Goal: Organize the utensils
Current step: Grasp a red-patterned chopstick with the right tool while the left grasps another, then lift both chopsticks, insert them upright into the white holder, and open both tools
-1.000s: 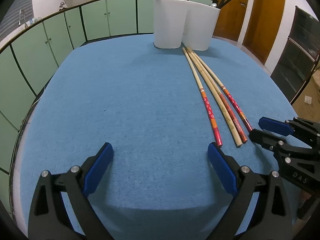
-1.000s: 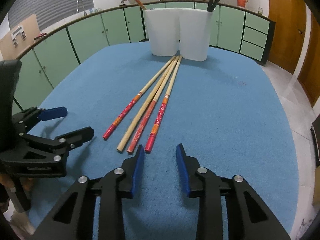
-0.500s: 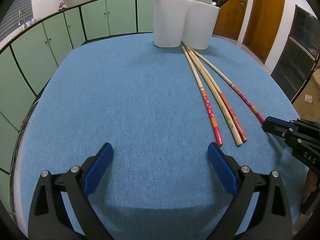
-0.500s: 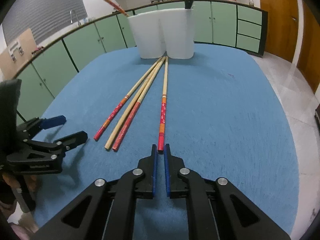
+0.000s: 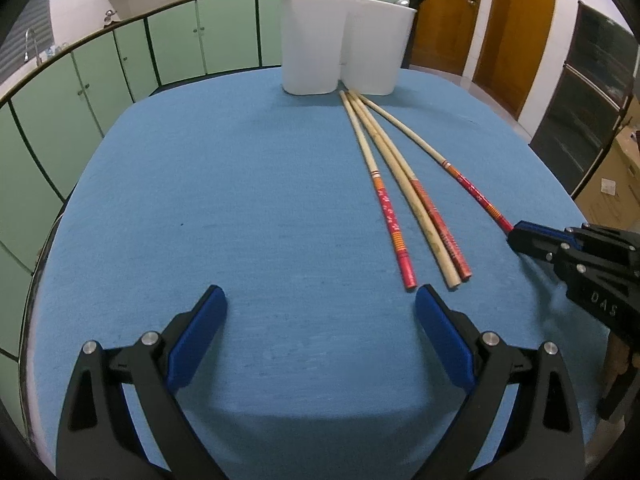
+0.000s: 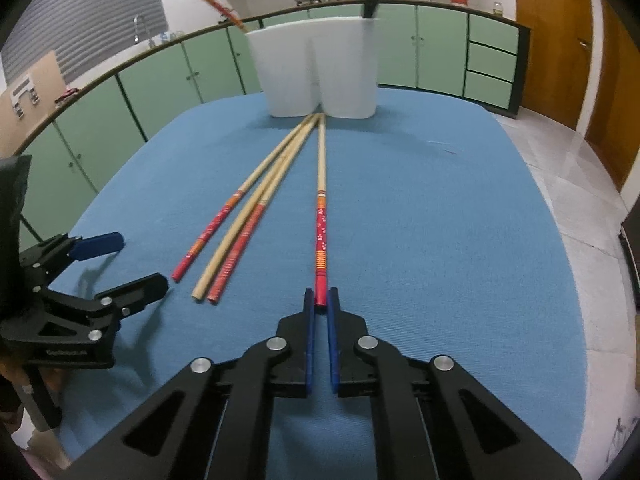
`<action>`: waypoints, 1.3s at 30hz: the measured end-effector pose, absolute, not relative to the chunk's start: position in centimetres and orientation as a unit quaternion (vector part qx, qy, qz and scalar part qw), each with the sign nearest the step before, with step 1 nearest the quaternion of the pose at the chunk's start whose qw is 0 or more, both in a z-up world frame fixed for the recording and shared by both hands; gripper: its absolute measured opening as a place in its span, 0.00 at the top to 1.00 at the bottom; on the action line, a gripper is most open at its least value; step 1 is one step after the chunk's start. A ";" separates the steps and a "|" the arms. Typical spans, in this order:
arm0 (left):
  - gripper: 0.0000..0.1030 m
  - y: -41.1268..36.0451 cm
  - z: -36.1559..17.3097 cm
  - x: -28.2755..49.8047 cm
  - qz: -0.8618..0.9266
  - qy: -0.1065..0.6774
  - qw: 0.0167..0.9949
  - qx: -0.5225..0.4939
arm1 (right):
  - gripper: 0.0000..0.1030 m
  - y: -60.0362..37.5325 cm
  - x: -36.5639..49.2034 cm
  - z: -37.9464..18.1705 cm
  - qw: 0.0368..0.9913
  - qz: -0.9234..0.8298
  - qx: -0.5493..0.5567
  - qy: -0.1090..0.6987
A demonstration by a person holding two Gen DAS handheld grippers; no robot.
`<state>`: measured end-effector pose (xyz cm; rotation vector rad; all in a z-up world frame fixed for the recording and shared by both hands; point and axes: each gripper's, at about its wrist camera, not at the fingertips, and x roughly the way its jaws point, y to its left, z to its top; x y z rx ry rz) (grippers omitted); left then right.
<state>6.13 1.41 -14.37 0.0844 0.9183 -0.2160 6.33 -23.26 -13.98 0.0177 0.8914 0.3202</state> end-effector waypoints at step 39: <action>0.95 -0.3 -9.9 4.7 -0.100 0.375 0.919 0.073 | 0.94 -25.5 5.5 -9.9 0.909 0.150 0.014 0.388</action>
